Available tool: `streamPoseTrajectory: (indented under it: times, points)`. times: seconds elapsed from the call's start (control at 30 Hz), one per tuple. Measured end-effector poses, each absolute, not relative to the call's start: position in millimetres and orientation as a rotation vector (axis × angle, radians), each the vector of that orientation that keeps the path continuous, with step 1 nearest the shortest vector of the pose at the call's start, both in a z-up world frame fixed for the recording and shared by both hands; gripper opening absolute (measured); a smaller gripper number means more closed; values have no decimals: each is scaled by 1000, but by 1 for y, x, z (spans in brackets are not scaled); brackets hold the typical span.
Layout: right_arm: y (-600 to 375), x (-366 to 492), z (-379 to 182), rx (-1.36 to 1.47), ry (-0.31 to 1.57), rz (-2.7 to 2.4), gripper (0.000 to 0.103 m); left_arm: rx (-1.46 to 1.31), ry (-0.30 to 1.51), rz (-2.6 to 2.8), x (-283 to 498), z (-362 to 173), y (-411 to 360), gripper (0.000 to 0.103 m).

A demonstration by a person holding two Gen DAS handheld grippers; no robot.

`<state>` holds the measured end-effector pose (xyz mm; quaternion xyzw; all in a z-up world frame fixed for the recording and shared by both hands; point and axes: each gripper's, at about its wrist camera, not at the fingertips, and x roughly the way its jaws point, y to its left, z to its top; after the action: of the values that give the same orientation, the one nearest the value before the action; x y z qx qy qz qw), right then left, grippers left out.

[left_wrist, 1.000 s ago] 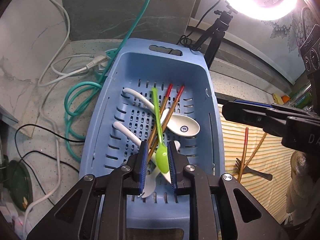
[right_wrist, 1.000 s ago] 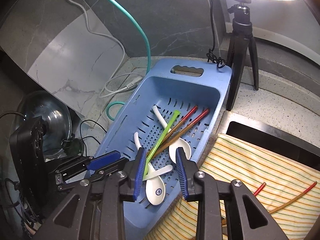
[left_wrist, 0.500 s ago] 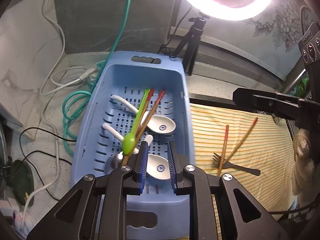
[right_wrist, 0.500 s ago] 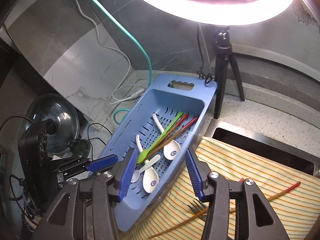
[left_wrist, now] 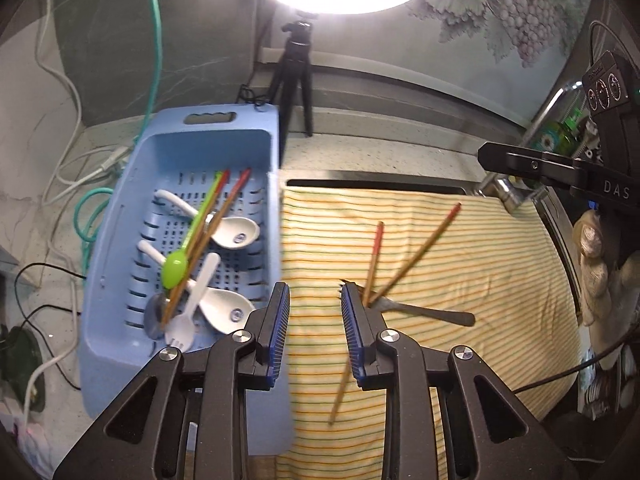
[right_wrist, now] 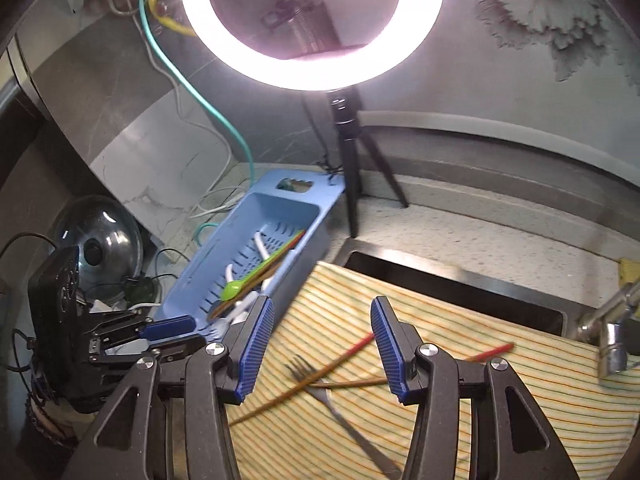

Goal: Organize utensils
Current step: 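Move both grippers back toward the red-tipped chopsticks on the cloth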

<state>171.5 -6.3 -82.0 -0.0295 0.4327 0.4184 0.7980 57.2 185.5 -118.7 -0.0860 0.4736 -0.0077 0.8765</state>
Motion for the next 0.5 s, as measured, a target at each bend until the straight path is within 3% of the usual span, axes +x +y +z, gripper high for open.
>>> streamPoseTrajectory:
  times: [0.5]
  points:
    - [-47, 186, -159, 23, 1248, 797, 47, -133, 1091, -119, 67, -156, 131, 25]
